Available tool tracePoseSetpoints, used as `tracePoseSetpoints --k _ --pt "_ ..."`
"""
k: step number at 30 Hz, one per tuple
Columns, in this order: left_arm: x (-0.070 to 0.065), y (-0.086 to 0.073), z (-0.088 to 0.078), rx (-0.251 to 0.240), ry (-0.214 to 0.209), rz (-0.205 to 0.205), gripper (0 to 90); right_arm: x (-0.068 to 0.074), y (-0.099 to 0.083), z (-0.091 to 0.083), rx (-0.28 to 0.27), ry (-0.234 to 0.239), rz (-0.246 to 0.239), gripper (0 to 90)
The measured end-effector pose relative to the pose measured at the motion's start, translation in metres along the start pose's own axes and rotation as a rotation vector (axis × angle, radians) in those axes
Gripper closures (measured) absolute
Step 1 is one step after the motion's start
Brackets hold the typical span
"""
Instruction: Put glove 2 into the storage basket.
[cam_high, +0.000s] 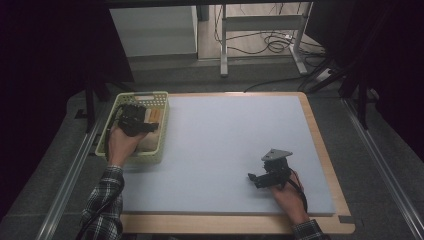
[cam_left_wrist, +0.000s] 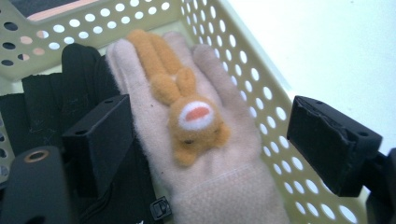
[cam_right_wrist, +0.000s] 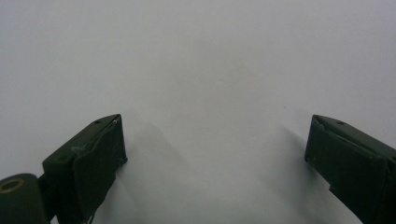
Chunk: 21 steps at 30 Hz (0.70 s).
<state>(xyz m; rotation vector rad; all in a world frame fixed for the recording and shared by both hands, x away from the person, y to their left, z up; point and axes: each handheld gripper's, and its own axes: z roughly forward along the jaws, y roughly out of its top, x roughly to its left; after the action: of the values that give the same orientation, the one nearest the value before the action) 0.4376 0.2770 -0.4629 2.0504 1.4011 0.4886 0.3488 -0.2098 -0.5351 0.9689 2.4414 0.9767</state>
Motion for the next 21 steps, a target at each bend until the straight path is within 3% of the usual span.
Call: tracePoseSetpoints --k 3,11,17,21 --pt "-0.001 -0.002 -0.003 -0.007 -0.001 0.003 12.2 0.0 0.0 0.0 0.0 0.0 0.0 4.8" --pt "-0.004 -0.006 -0.017 -0.061 -0.052 -0.011 8.6 0.0 0.0 0.0 0.0 0.0 0.0 4.8" --pt "-0.013 -0.008 -0.026 -0.09 -0.084 0.011 5.5 0.0 0.0 0.0 0.0 0.0 0.0 4.8" --pt "-0.029 -0.011 -0.032 -0.106 -0.113 0.051 3.7 0.0 0.0 0.0 0.0 -0.001 -0.001 4.8"
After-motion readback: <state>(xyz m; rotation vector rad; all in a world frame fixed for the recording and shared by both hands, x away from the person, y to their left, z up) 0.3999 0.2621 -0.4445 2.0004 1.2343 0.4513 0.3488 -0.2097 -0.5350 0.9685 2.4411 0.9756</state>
